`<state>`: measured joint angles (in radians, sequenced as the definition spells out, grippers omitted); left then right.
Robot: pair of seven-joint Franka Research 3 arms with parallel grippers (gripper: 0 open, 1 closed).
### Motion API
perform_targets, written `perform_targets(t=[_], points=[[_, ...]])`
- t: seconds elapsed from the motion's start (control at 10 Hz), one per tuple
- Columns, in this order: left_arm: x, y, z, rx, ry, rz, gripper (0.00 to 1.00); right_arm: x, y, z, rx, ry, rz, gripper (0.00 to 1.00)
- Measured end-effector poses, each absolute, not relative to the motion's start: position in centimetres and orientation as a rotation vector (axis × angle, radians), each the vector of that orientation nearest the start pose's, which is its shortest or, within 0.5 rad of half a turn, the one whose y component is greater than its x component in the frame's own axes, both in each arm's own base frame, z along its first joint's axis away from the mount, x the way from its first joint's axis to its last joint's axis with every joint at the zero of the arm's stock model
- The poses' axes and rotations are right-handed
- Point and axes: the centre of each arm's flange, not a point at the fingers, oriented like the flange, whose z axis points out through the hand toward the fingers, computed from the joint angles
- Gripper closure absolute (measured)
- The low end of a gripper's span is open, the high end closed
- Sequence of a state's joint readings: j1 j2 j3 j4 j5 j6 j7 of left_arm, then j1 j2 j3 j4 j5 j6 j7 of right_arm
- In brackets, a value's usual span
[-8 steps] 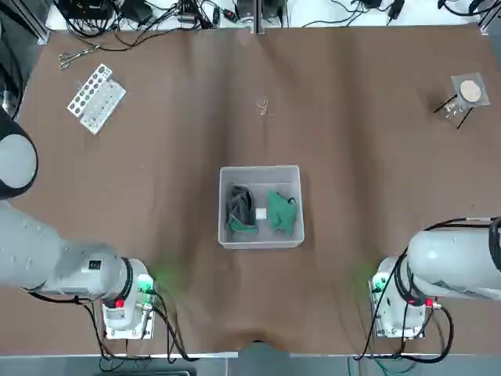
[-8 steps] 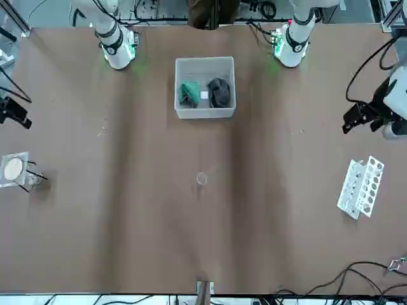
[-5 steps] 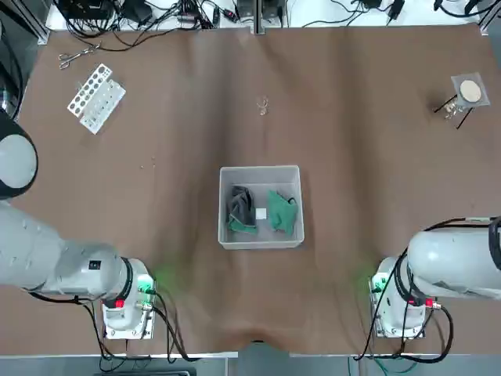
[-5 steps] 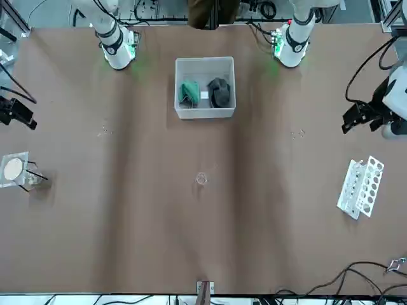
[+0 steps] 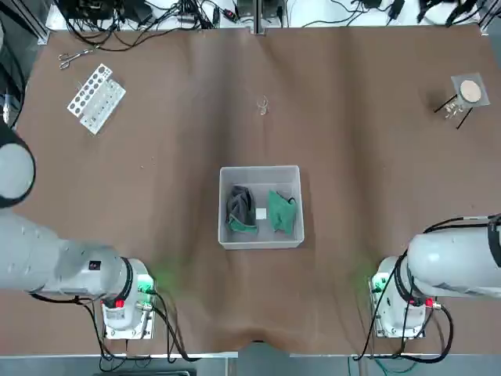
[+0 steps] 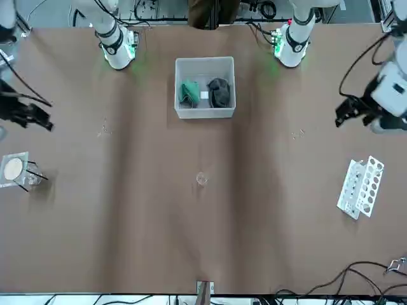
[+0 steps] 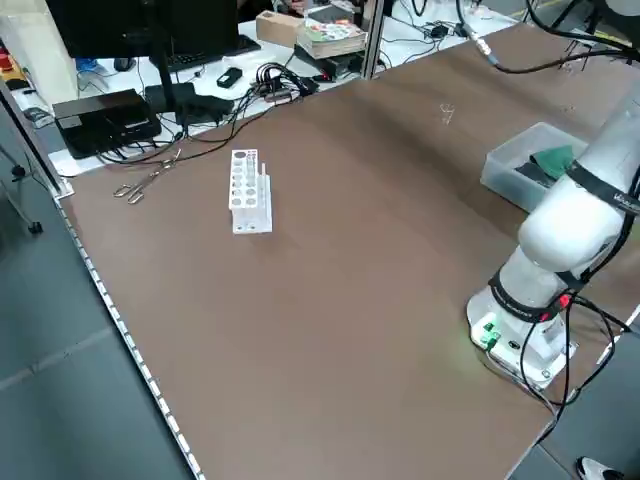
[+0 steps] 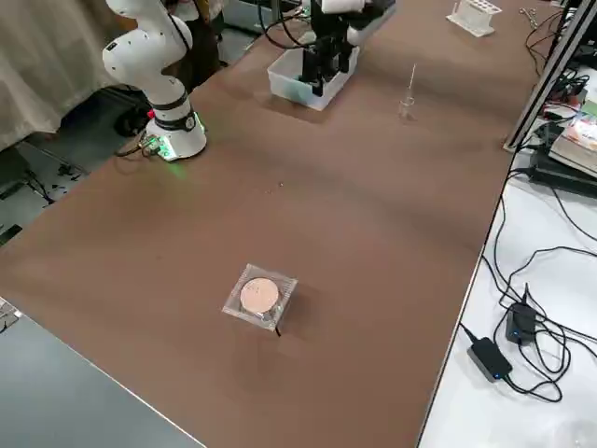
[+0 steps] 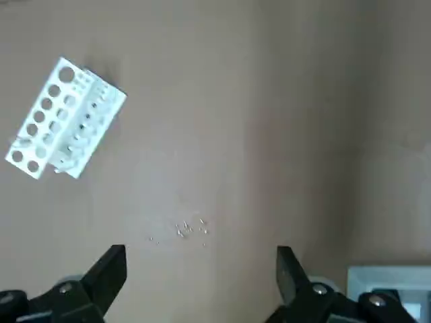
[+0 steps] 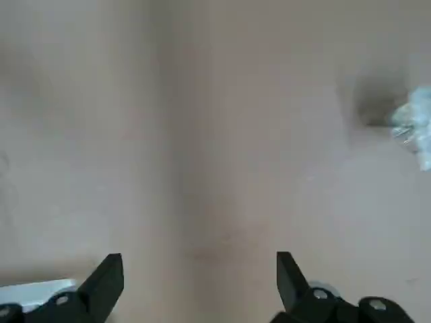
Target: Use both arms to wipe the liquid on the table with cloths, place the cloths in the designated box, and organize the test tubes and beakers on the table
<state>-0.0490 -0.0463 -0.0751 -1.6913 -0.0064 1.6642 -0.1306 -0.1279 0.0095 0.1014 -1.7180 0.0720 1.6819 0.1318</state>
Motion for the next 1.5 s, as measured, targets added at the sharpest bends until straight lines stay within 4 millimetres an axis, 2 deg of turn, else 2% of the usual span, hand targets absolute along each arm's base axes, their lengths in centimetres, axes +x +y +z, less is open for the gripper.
perform_targets(t=[0.1,0.2,0.4,0.5,0.6,0.7,0.9,1.0,1.2,1.4,1.5], points=[[52.1,-9.0,59.5,-3.138,0.015,-0.001,0.02,56.2,2.6,53.1,-3.032,0.323,0.118,0.00],[49.7,-11.3,58.8,-3.124,0.050,0.027,0.02,55.9,6.8,50.7,-3.029,0.356,0.137,0.00],[45.3,-16.7,56.7,-3.101,0.140,0.090,0.02,53.9,15.7,47.3,-3.036,0.399,0.130,0.00],[43.3,-19.3,55.3,-3.092,0.199,0.129,0.02,52.7,18.5,46.3,-3.037,0.408,0.120,0.00],[41.6,-21.7,53.9,-3.081,0.257,0.169,0.02,51.8,20.3,45.5,-3.036,0.411,0.105,0.00],[40.1,-23.8,52.1,-3.071,0.314,0.215,0.02,50.6,22.0,44.4,-3.030,0.421,0.076,0.00],[37.0,-27.7,48.6,-3.068,0.415,0.306,0.02,47.3,25.3,40.7,-3.019,0.421,0.024,0.00],[35.2,-29.9,46.9,-3.046,0.478,0.316,0.02,45.9,26.0,39.2,-3.026,0.415,0.032,0.00],[31.9,-34.1,43.8,-3.011,0.530,0.293,0.00,44.6,25.4,36.8,-3.032,0.421,0.033,0.00],[30.4,-37.3,41.0,-3.024,0.549,0.293,0.00,42.9,25.7,34.3,-3.027,0.392,-0.002,0.00],[29.8,-38.9,39.4,-3.046,0.537,0.308,0.00,42.2,26.0,33.6,-3.033,0.377,0.005,0.00]])
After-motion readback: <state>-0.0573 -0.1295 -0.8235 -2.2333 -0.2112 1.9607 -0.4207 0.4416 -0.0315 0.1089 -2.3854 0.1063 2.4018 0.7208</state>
